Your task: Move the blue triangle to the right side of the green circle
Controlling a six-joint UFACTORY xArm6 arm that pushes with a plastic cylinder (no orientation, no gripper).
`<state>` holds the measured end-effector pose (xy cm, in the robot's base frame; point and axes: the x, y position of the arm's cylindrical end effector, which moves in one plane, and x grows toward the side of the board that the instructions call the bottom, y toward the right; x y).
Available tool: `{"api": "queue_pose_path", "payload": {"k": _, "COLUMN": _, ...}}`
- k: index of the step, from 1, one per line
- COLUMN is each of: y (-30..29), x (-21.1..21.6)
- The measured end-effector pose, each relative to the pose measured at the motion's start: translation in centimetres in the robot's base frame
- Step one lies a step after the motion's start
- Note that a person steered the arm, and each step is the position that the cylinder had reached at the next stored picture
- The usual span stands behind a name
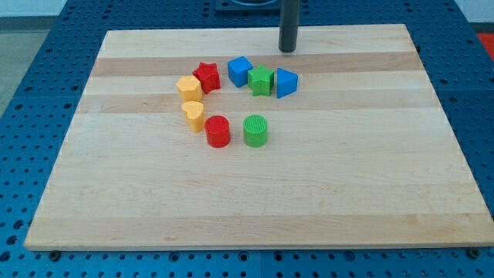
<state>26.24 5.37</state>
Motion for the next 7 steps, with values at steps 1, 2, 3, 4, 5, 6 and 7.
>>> {"api": "queue_pose_path", "payload": {"k": 1, "y": 0.0, "x": 3.2}}
{"api": "queue_pose_path", "payload": {"k": 2, "y": 0.9, "x": 4.3}}
{"api": "queue_pose_path", "payload": {"k": 3, "y": 1.5, "x": 6.2}}
{"api": "queue_pose_path", "payload": {"k": 4, "y": 1.5, "x": 9.8}}
{"api": "queue_pose_path", "payload": {"k": 5, "y": 1.2, "x": 14.8}}
{"api": "queue_pose_path", "payload": {"k": 6, "y": 1.2, "x": 18.3}}
{"api": "queue_pose_path", "payload": {"k": 7, "y": 2.9, "x": 17.5}}
